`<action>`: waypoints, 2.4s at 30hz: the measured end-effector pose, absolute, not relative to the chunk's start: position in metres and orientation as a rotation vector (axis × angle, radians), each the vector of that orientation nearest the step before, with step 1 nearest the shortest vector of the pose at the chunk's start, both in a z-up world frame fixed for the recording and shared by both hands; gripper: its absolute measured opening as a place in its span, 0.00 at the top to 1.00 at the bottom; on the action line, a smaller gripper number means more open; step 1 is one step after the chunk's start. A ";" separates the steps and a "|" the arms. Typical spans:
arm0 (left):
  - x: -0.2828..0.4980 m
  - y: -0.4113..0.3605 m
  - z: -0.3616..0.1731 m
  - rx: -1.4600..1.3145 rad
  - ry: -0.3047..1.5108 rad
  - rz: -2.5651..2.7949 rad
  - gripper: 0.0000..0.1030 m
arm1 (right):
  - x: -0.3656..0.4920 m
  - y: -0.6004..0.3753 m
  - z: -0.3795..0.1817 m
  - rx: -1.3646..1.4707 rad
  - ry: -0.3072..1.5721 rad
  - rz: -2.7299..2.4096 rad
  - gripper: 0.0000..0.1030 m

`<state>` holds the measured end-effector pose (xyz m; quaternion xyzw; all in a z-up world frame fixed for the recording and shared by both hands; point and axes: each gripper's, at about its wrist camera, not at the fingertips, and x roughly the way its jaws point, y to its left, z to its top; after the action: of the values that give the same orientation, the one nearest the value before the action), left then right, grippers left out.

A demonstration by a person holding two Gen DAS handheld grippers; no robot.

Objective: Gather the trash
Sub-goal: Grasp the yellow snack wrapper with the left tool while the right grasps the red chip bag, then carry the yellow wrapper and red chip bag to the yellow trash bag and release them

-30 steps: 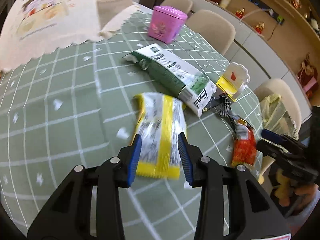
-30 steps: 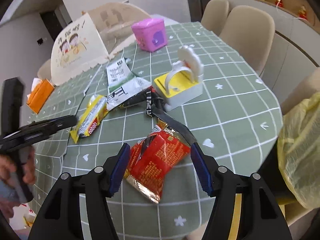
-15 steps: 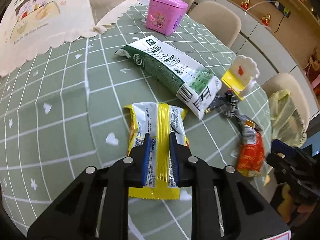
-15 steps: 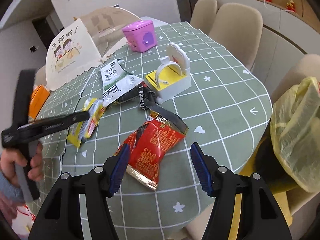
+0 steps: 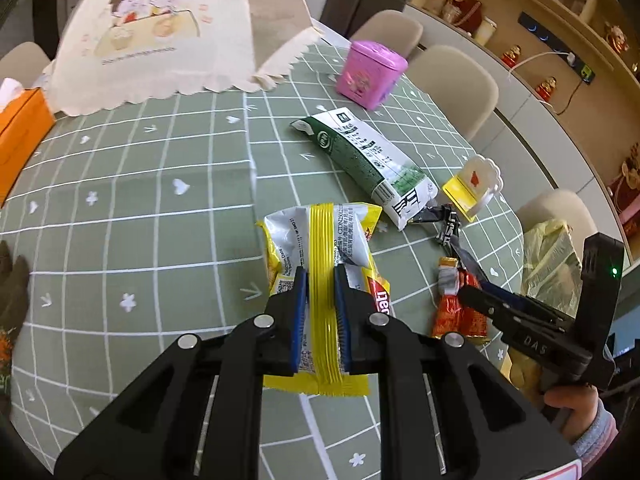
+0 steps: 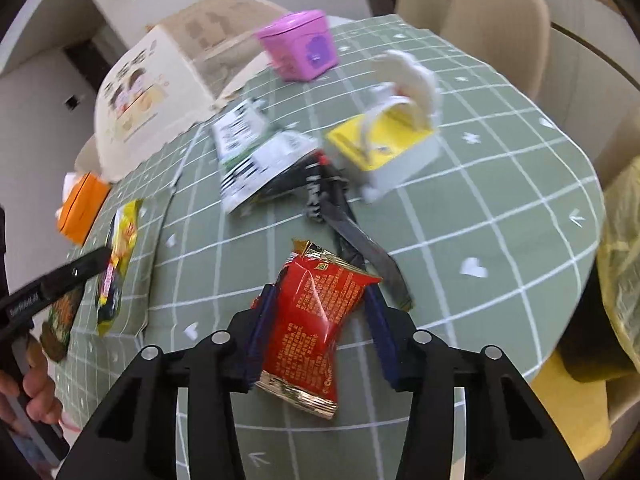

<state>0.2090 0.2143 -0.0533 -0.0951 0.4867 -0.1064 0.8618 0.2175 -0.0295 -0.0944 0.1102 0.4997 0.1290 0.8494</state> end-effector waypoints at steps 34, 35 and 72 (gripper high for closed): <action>0.177 0.141 0.002 -0.101 0.902 -0.271 0.87 | 0.170 -0.077 -0.012 0.115 0.897 0.300 0.67; 0.176 0.139 0.005 -0.101 0.894 -0.269 0.87 | 0.169 -0.080 -0.009 0.113 0.891 0.303 0.67; 0.154 -0.158 0.078 -0.092 0.794 -0.639 0.87 | 0.093 -0.371 0.081 0.071 0.618 0.056 0.67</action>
<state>0.1541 -0.1582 0.0784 -0.0438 0.3800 -0.3058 0.8719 0.0934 -0.3711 0.0814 0.0349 0.3042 0.0274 0.9516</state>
